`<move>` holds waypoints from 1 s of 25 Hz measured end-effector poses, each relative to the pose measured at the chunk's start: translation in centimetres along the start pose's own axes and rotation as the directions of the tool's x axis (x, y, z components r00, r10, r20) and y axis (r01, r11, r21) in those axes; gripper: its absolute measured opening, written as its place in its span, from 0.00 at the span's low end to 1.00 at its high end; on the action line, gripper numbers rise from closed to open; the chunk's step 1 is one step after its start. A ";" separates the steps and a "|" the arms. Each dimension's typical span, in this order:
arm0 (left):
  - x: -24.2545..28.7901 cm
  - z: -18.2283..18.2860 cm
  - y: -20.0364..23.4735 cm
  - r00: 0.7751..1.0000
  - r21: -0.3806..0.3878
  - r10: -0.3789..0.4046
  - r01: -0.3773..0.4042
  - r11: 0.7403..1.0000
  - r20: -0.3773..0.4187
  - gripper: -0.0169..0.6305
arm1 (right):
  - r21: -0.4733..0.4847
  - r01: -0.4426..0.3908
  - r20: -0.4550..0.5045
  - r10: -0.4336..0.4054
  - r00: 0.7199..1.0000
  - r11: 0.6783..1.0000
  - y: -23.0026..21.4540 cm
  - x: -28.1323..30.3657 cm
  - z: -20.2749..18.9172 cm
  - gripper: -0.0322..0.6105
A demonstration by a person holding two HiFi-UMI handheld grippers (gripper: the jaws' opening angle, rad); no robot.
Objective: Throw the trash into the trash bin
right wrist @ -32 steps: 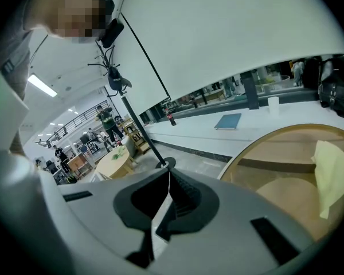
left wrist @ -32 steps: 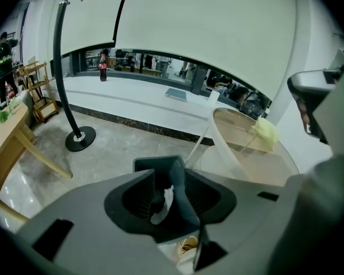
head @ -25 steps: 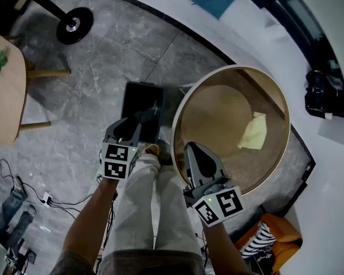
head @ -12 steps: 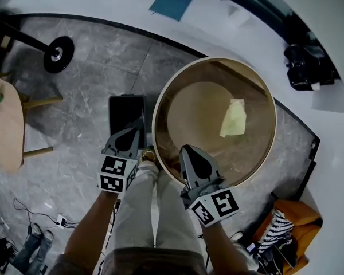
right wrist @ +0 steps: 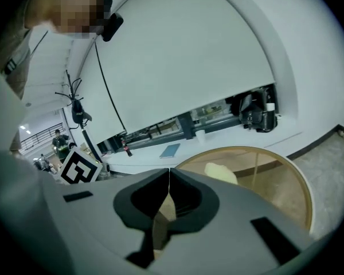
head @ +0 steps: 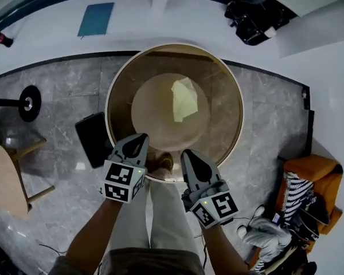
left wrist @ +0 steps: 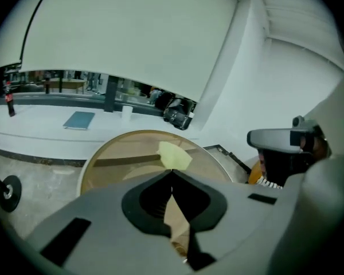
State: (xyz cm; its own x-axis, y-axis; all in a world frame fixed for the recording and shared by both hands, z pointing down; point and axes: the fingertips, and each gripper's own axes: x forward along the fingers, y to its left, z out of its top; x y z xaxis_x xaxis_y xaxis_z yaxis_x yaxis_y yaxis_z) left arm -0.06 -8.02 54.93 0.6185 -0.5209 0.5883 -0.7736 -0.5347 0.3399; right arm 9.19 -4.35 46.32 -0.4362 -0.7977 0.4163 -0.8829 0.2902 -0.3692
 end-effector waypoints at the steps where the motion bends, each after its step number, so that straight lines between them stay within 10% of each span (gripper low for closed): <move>1: 1.0 0.5 -1.4 1.000 0.018 -0.025 0.025 1.000 -0.002 0.06 | 0.013 0.026 0.010 -0.027 1.000 1.000 -1.1 -1.0 0.0 0.08; 19: 9.2 2.9 -9.8 0.995 0.087 -0.071 0.077 0.993 -0.071 0.07 | 0.153 0.190 0.079 -0.204 0.976 0.970 -10.1 -8.0 -0.6 0.08; 25: 11.3 3.4 -8.0 0.997 0.040 -0.019 0.022 0.999 -0.076 0.41 | 0.158 0.178 0.063 -0.190 0.980 0.971 -11.2 -6.6 -0.1 0.08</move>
State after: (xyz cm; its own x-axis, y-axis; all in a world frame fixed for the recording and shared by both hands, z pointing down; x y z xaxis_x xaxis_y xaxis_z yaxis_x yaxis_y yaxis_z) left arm 13.64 -11.88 56.40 0.6205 -0.4585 0.6362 -0.7540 -0.5718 0.3233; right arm 21.95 -2.29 47.85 -0.2491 -0.8700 0.4256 -0.9077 0.0565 -0.4157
